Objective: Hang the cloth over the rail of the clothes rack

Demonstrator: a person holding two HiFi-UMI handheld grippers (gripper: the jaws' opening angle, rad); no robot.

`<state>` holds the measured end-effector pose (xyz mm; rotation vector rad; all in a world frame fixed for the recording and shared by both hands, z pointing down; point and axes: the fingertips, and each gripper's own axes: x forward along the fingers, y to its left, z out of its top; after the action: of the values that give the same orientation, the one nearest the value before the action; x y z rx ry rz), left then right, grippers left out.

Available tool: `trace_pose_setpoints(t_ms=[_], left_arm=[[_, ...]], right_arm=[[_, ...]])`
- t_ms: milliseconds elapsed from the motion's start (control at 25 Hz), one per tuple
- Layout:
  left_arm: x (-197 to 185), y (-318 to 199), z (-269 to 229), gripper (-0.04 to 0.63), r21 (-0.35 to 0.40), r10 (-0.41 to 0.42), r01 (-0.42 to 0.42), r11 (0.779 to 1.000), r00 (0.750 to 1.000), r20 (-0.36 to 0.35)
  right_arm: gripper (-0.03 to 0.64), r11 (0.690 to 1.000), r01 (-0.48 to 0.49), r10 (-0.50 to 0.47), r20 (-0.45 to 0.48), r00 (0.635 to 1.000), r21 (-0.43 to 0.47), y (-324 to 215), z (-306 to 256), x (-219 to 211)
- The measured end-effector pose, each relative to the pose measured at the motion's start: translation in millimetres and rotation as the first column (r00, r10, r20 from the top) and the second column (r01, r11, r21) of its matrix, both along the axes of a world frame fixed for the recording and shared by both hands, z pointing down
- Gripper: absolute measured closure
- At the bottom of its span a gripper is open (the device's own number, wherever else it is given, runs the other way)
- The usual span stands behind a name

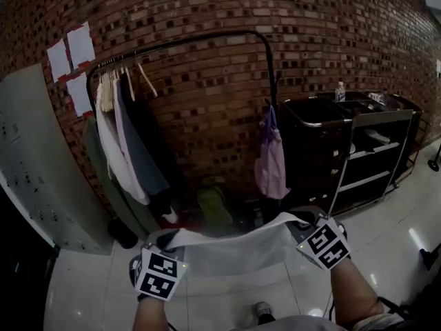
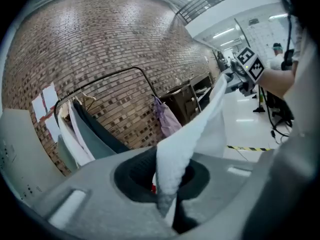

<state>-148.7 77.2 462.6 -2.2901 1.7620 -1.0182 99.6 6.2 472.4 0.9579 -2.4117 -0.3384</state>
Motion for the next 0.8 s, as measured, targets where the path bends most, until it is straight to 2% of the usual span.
trace_pose_setpoints(t_ms=[200,360,520,800], left_arm=[[-8,-128,-17,0.572,0.011,-0.03,0.03,0.999,1.0,0.001],[-11,-204,-32,0.573,0.029,-0.043,0.043,0.999,0.999,0.001],[-11,-252,-45,0.572,0.047,-0.046,0.046,0.998,0.999,0.005],[-19,-305,-70,0.572,0.089,-0.045,0.042,0.995,0.998,0.032]], right_arm=[[0.589,1.0,0.009,-0.009,-0.002,1.0,0.012,-129,-16,-4],[0.589,0.999,0.019,-0.018,-0.014,1.0,0.036,-208,-32,-5],[0.589,0.998,0.017,-0.016,-0.006,1.0,0.066,-259,-48,-6],[0.589,0.991,0.023,-0.022,-0.014,1.0,0.132,-313,-77,-13]])
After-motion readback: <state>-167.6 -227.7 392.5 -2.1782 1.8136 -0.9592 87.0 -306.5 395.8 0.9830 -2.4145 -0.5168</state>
